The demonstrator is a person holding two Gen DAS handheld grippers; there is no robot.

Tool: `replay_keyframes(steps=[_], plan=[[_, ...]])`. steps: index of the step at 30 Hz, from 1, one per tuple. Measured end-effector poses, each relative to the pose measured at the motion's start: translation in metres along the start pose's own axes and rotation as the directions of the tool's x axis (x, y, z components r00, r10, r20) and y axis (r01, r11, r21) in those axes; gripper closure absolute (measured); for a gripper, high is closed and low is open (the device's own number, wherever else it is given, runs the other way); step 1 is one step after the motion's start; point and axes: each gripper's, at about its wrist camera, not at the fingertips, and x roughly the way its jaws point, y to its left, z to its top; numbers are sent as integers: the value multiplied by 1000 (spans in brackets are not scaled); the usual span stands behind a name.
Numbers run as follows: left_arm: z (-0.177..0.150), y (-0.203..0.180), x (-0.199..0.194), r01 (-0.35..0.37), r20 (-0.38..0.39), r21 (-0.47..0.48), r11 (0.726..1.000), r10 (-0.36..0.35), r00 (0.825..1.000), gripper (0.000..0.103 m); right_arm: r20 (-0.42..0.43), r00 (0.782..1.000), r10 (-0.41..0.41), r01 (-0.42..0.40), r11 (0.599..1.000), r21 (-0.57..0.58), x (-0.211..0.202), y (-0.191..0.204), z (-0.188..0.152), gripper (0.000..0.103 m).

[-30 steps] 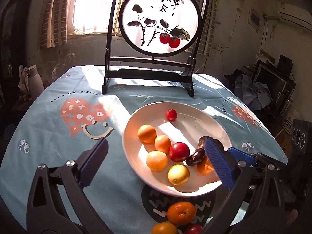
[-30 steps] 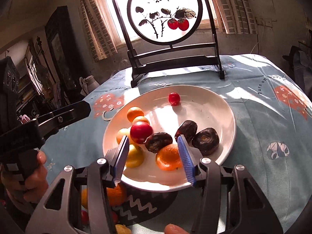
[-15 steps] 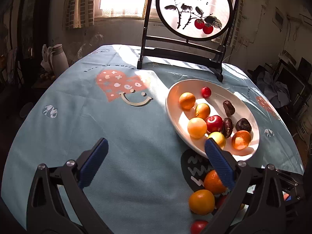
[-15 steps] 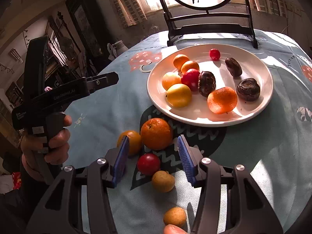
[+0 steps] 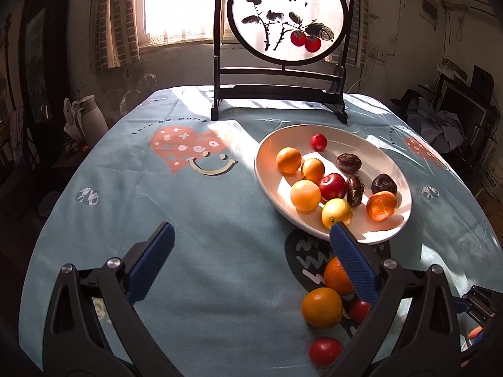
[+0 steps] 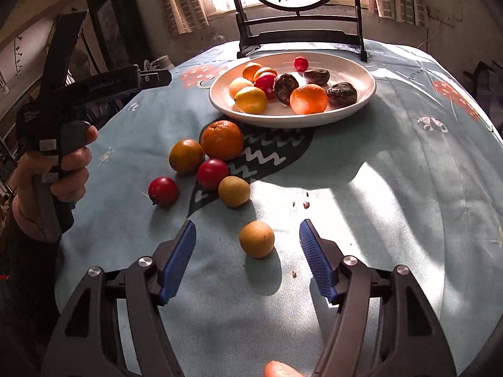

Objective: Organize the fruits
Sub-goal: 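Grasp a yellow-green fruit with the right tool while the left grasps a red tomato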

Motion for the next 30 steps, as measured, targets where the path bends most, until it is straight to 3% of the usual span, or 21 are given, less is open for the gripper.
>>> replay_keyframes(steps=[5,6,7,9,11,13,15,18,21,24,27,29,30], plan=[[-5,-6,-4,-32,17,52,998,31,999,2,-32,999,-33,33,999,-18,8,3,-1,43],[-6,-6,-4,-42,18,59,997,41,999,2,-40,999,-34,33,999,-18,10,3,-1,48],[-6,-5,-4,-45,17,63,997,44,999,2,-52,998,-36,35,999,-19,13,2,-2,63],[-7,-4,-4,-45,13,62,997,44,999,2,-79,996,-50,48,998,-28,17,3,-2,76],[-8,-2,-5,-43,9,61,997,43,999,2,-68,996,-59,57,998,-37,16,4,-1,78],[-8,0,-7,-28,-1,58,998,28,1000,2,0,1000,-15,15,1000,7,8,-4,6,78],[-12,1,-9,43,-32,65,997,-41,999,2,98,995,34,-43,994,96,1,-20,14,78],[-26,-3,-13,195,-91,105,975,-186,978,2,128,982,137,-165,955,247,5,-48,14,78],[-50,-10,-21,269,-116,169,948,-252,961,2,125,980,154,-185,939,289,6,-57,12,78],[-65,-19,-28,298,-129,222,928,-275,953,5,112,982,155,-180,945,272,6,-50,13,78],[-72,-30,-28,365,-176,255,895,-328,928,23,108,982,157,-181,949,258,6,-47,12,78],[-78,-38,-24,384,-217,283,879,-332,918,44,104,981,164,-186,949,256,7,-47,12,78],[-80,-42,-21,390,-234,295,872,-329,915,46,104,981,166,-187,949,255,7,-47,12,78]])
